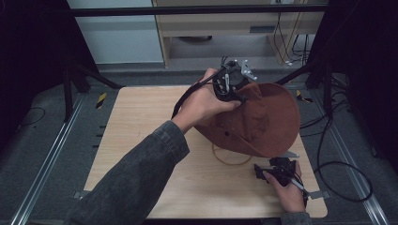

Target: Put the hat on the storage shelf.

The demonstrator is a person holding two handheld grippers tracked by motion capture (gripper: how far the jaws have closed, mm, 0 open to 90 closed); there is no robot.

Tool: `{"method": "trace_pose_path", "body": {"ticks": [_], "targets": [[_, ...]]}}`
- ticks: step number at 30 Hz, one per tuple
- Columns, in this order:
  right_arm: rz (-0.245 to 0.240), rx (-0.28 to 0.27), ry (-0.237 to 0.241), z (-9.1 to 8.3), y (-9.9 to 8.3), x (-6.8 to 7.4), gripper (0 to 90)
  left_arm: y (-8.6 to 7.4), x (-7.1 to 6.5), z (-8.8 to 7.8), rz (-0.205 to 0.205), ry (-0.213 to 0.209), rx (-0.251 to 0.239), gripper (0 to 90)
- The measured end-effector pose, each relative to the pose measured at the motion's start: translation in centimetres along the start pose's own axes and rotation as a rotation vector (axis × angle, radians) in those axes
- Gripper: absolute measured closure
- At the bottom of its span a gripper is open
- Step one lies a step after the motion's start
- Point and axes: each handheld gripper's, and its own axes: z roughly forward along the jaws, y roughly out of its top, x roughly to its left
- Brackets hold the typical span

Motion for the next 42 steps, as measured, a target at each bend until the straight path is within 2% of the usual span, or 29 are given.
{"method": "trace_pose_path", "body": {"ticks": [9, 13, 15, 18, 24, 28, 34, 37, 39, 42], "targets": [[-0.004, 0.001, -0.001, 0.0, 0.0, 0.0, 0.4, -0.7, -0.2, -0.4, -0.015, 0.005, -0.017, 36.2], [-0.004, 0.001, -0.001, 0.0, 0.0, 0.0, 0.4, -0.8, -0.2, -1.2, -0.030, 0.014, -0.043, 28.2], [-0.004, 0.002, -0.001, 0.0, 0.0, 0.0, 0.4, -0.8, -0.2, -1.8, -0.048, 0.007, -0.049, 20.3], [-0.004, 0.002, -0.001, 0.0, 0.0, 0.0, 0.4, -0.8, -0.4, -2.1, -0.053, -0.001, -0.049, 15.7], [-0.004, 0.002, -0.001, 0.0, 0.0, 0.0, 0.4, -1.0, -0.5, -2.7, -0.063, -0.009, -0.051, 12.8], [-0.003, 0.002, -0.001, 0.0, 0.0, 0.0, 0.4, -1.5, -0.4, -3.8, -0.071, -0.005, -0.075, 10.6], [-0.003, 0.002, -0.001, 0.0, 0.0, 0.0, 0.4, -4.0, 0.7, -6.7, -0.101, 0.038, -0.106, 8.2], [-0.005, 0.003, -0.001, 0.0, 0.0, 0.0, 0.4, -6.9, 1.7, -9.3, -0.141, 0.071, -0.134, 7.0], [-0.005, 0.003, -0.001, 0.0, 0.0, 0.0, 0.4, -7.5, 1.8, -9.7, -0.147, 0.077, -0.139, 6.5], [-0.005, 0.003, -0.001, 0.0, 0.0, 0.0, 0.4, -10.4, 2.4, -11.3, -0.176, 0.105, -0.140, 6.2]]}}
